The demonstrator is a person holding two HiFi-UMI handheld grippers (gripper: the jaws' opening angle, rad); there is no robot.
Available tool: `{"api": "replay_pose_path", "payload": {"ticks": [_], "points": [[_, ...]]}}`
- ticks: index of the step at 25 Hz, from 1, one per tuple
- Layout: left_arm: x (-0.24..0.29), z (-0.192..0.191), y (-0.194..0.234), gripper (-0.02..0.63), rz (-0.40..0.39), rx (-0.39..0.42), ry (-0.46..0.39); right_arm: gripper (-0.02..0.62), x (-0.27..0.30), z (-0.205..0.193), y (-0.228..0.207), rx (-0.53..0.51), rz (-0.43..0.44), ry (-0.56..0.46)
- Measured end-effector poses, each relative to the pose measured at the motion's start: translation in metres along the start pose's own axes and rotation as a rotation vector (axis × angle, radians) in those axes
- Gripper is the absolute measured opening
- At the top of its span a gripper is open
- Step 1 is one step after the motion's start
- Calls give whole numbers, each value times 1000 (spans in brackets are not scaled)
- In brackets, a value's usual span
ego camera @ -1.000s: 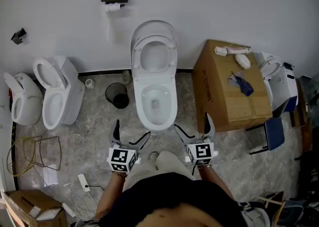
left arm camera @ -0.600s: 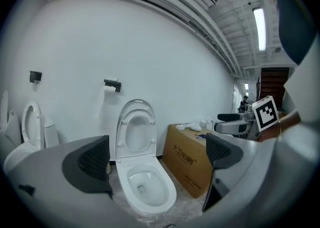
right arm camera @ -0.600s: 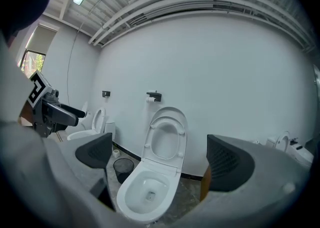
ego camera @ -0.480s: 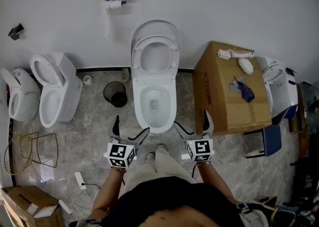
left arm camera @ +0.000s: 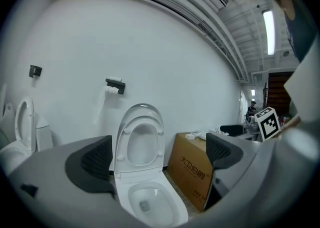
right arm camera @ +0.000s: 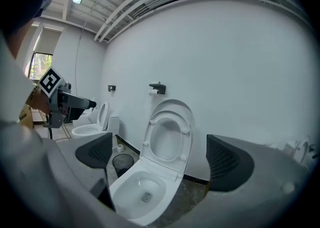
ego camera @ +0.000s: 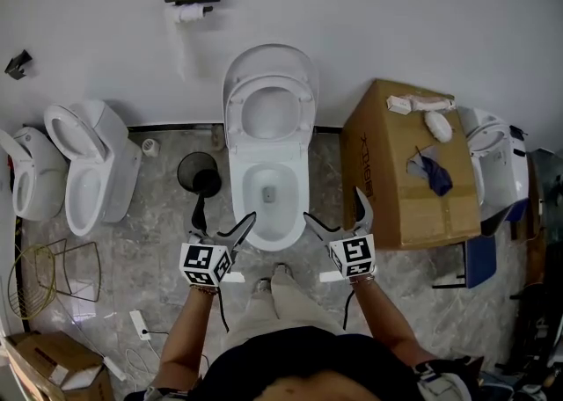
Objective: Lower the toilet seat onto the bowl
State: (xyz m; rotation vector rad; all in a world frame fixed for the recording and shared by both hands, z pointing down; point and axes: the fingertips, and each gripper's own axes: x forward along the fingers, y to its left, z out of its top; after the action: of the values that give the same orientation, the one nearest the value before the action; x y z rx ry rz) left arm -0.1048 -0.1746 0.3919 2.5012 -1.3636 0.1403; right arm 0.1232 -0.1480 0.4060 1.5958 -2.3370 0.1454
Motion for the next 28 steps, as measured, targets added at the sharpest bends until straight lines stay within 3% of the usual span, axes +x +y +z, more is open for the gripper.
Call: {"api": "replay_pose_path", "payload": {"ticks": [4,12,18,24,28], "points": [[36,3,11,577,-25,50,6,580,31,1,-16,35,48,-6],[98,1,32,577,-87,100,36,580,97,-8,-53,-30,97,3],[139,13,57,577,-98,45,-29,580,138,-6,-81,53,151,-7],[186,14,81,577,-111,73,6,578,182,6,-105,40,161,-27],[216,26,92,575,-127,101,10,575,219,21,-111,75,215,-50]]}}
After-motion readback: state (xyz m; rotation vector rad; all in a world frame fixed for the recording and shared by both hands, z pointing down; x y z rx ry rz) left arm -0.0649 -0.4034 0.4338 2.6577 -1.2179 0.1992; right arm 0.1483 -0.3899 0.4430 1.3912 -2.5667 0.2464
